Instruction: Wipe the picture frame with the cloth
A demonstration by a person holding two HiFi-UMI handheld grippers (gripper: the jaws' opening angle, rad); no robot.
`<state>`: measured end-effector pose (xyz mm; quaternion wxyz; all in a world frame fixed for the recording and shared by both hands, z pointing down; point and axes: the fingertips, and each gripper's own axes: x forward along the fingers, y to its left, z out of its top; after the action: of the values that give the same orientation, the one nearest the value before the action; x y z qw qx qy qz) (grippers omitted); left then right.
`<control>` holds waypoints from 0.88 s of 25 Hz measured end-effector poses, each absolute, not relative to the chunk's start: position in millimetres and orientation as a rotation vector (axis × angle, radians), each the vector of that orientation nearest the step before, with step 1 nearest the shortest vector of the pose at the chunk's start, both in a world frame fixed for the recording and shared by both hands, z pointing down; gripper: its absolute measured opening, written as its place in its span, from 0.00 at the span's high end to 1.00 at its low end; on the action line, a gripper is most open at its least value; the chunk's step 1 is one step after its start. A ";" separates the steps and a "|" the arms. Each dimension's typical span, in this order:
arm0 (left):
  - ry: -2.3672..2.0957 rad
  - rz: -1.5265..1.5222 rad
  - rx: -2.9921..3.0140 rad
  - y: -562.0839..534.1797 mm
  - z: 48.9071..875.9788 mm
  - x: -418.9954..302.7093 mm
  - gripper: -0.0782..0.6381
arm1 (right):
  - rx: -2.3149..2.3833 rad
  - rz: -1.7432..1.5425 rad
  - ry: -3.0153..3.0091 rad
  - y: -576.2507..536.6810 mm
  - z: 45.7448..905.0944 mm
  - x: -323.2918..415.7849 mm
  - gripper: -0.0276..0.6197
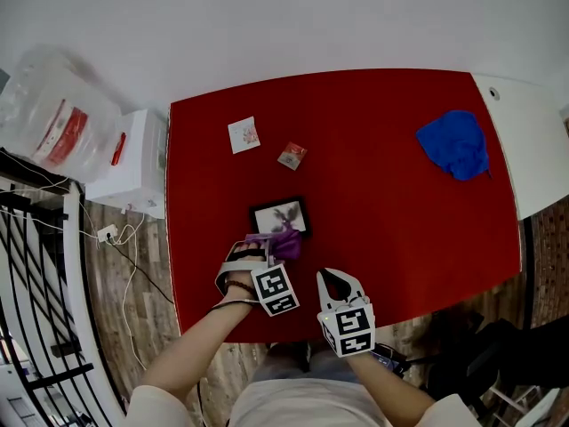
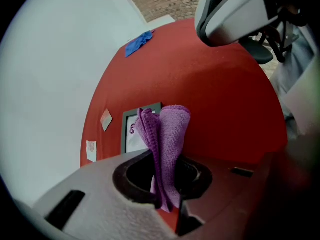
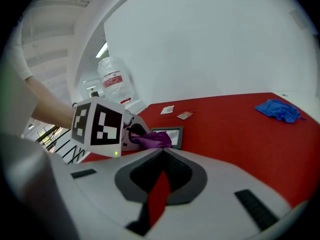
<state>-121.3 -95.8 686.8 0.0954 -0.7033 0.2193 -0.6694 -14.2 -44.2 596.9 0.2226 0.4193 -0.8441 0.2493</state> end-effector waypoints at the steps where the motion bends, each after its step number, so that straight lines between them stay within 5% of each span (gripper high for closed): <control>1: 0.658 -1.975 -2.090 -98.0 684.4 -120.1 0.81 | 1.158 0.688 -2.333 -43.8 596.4 -14.2 0.95; 11: 0.856 -1.997 -2.011 -194.9 673.7 -131.2 0.81 | 1.188 0.707 -2.314 -38.4 598.2 -0.6 0.95; 22: 0.743 -2.035 -2.012 -166.0 690.1 -117.9 0.81 | 1.222 0.718 -2.299 -44.2 602.8 13.0 0.95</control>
<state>-117.9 -166.0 690.1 0.0921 -0.6776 0.2503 -0.6854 13.0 -44.2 602.8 0.2184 0.4415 -0.8307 0.2595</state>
